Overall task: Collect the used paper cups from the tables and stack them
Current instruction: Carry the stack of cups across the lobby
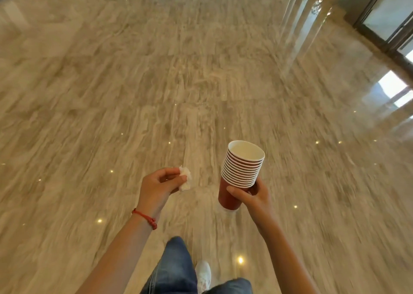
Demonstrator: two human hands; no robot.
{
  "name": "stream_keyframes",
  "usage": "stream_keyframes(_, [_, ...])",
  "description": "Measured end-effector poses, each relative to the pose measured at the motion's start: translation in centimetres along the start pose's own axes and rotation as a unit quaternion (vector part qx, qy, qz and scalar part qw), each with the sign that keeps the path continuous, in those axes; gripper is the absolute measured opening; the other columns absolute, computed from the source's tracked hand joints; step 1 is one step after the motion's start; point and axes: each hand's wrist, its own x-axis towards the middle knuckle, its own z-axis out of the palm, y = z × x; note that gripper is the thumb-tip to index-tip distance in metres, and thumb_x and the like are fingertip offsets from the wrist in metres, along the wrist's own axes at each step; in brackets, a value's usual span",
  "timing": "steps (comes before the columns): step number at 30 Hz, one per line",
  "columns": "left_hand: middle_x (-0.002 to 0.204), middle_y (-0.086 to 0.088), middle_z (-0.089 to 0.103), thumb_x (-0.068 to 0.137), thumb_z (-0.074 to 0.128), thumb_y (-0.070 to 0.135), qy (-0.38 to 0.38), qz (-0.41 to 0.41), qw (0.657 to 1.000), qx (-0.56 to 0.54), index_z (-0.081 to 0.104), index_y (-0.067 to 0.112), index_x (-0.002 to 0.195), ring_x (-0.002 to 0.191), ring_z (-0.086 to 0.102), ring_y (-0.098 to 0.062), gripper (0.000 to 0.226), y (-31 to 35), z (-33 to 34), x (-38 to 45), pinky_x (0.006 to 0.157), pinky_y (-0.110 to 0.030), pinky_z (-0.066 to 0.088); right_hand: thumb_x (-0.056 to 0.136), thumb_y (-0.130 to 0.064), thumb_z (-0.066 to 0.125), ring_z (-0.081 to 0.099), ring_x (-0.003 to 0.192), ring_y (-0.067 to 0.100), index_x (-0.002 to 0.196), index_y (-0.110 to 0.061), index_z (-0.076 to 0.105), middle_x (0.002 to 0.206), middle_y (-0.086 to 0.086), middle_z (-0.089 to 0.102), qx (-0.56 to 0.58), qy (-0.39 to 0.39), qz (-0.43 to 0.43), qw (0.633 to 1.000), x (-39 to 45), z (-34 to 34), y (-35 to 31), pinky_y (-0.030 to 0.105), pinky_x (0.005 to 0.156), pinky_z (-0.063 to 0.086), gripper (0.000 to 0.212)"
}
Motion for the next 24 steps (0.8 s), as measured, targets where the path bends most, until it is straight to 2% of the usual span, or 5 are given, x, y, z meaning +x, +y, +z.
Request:
stream_keyframes(8, [0.067, 0.002, 0.072, 0.07, 0.073, -0.001, -0.009, -0.011, 1.0, -0.001, 0.07, 0.015, 0.08, 0.064, 0.068, -0.007, 0.019, 5.0, 5.3, 19.3, 0.056, -0.016, 0.054, 0.069, -0.003, 0.078, 0.067, 0.089, 0.004, 0.107, -0.018, 0.061, 0.094, -0.005, 0.072, -0.007, 0.004, 0.025, 1.0, 20.0, 2.7, -1.4, 0.013, 0.068, 0.051, 0.044])
stream_keyframes(13, [0.076, -0.005, 0.07, 0.072, 0.072, -0.001, -0.006, -0.006, 1.0, -0.009, 0.068, 0.011, 0.082, 0.064, 0.068, -0.006, 0.017, 11.1, 8.1, 32.5, 0.058, -0.015, 0.055, 0.07, -0.008, 0.078, 0.066, 0.092, 0.003, 0.108, -0.025, 0.06, 0.098, -0.014, 0.071, -0.016, -0.006, 0.022, 1.0, 33.8, 5.4, -4.8, 0.012, 0.069, 0.05, 0.045])
stream_keyframes(18, [0.084, -0.01, 0.069, 0.071, 0.073, -0.002, -0.01, 0.008, 1.0, -0.003, 0.068, 0.006, 0.088, 0.075, 0.067, -0.016, 0.019, 17.3, 11.0, 44.0, 0.059, -0.016, 0.055, 0.069, -0.01, 0.079, 0.066, 0.092, 0.002, 0.105, -0.029, 0.06, 0.098, -0.015, 0.071, -0.008, 0.001, 0.027, 1.0, 45.4, 7.0, -7.9, 0.013, 0.068, 0.051, 0.045])
stream_keyframes(21, [0.082, -0.007, 0.07, 0.071, 0.072, -0.002, -0.007, 0.004, 1.0, -0.006, 0.068, 0.008, 0.086, 0.073, 0.067, -0.013, 0.018, 19.1, 12.9, 49.8, 0.057, -0.015, 0.054, 0.067, -0.014, 0.08, 0.065, 0.091, 0.0, 0.102, -0.033, 0.059, 0.096, -0.018, 0.07, -0.017, 0.015, 0.038, 0.999, 51.5, 7.0, -8.5, 0.013, 0.066, 0.052, 0.045])
stream_keyframes(24, [0.08, -0.006, 0.07, 0.072, 0.072, -0.002, -0.004, -0.009, 1.0, -0.01, 0.068, 0.007, 0.086, 0.066, 0.068, -0.007, 0.018, 20.4, 15.0, 55.9, 0.056, -0.014, 0.053, 0.067, -0.012, 0.081, 0.066, 0.09, 0.001, 0.103, -0.031, 0.06, 0.095, -0.011, 0.071, -0.011, 0.021, 0.043, 0.999, 58.5, 7.0, -9.0, 0.013, 0.065, 0.052, 0.046])
